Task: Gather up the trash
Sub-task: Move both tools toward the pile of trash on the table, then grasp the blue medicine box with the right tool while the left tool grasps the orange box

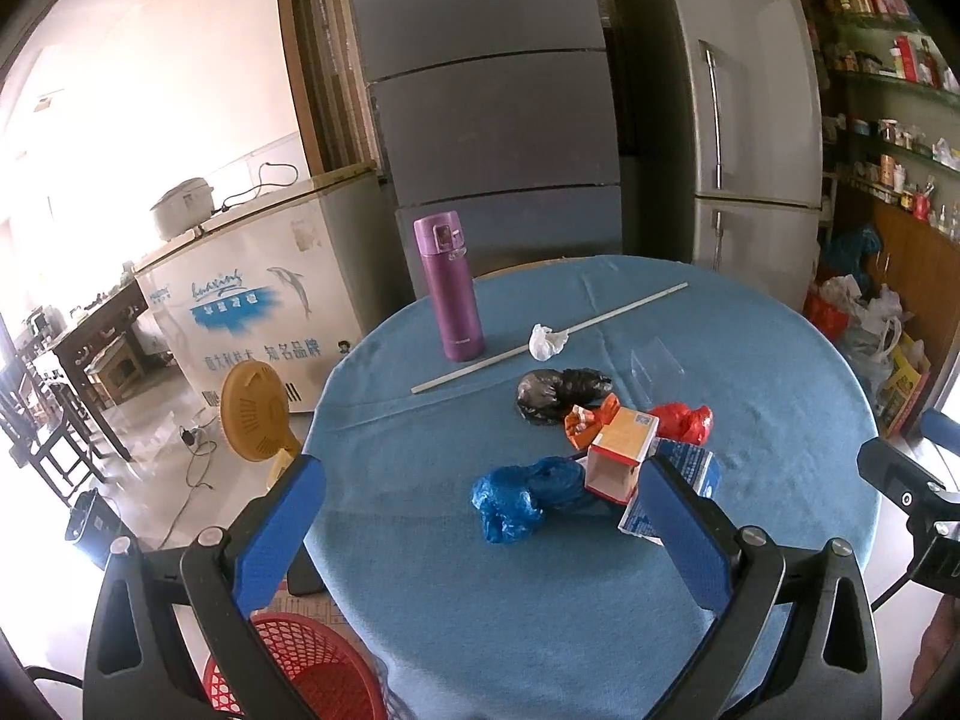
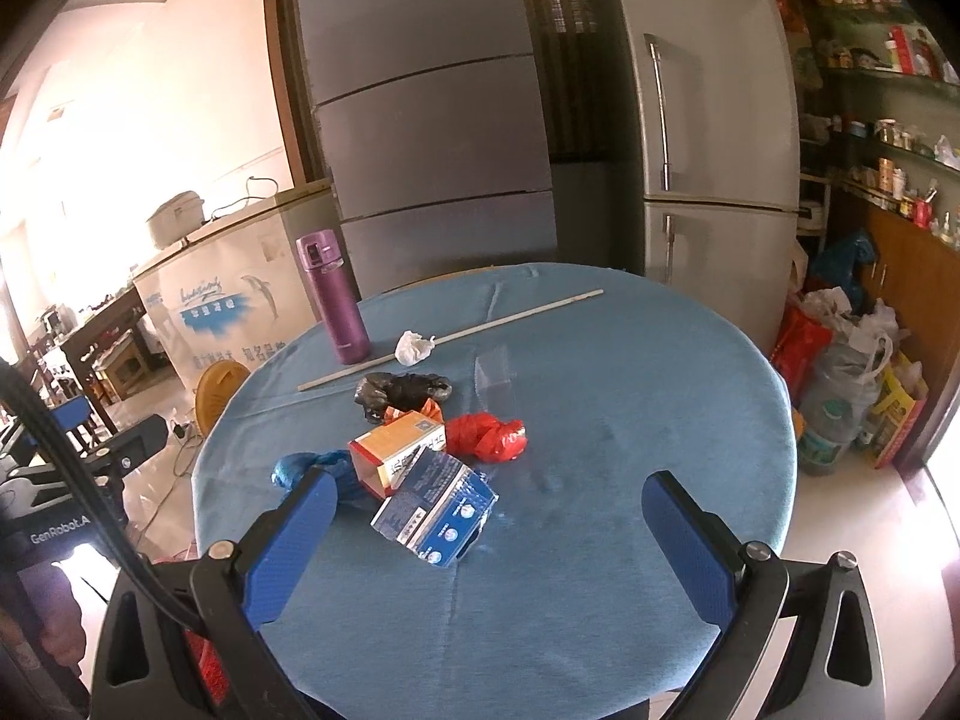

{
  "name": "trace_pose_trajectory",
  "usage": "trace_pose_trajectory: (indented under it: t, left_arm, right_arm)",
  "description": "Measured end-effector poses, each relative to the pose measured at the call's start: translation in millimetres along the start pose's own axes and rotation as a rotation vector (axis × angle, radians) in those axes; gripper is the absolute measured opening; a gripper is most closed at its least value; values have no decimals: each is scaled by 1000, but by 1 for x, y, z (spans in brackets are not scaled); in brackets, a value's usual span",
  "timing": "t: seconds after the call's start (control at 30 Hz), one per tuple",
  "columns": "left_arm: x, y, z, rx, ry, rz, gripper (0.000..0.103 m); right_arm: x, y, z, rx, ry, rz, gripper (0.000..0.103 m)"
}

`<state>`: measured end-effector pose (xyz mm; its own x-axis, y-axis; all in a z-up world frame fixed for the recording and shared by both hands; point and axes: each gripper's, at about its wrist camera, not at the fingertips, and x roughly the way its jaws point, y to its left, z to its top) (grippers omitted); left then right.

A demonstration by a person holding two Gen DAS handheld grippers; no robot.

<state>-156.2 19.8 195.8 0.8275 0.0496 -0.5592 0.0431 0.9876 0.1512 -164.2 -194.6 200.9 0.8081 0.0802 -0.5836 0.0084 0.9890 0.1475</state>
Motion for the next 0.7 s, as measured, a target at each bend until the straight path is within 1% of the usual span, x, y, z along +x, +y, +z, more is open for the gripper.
trace_pose_trajectory:
  t: [0.37, 0.6, 0.7]
  left_arm:
    - [4, 1, -1, 7, 6, 2, 103]
    - [15, 0, -1, 16, 29, 4, 103]
    - [23, 2, -2, 15, 54, -2, 103]
  right_arm:
    - [5, 3, 1, -3, 10, 5, 103]
    - [15, 4, 2, -4, 29, 11, 103]
    - [24, 3, 0, -8, 48, 14, 103]
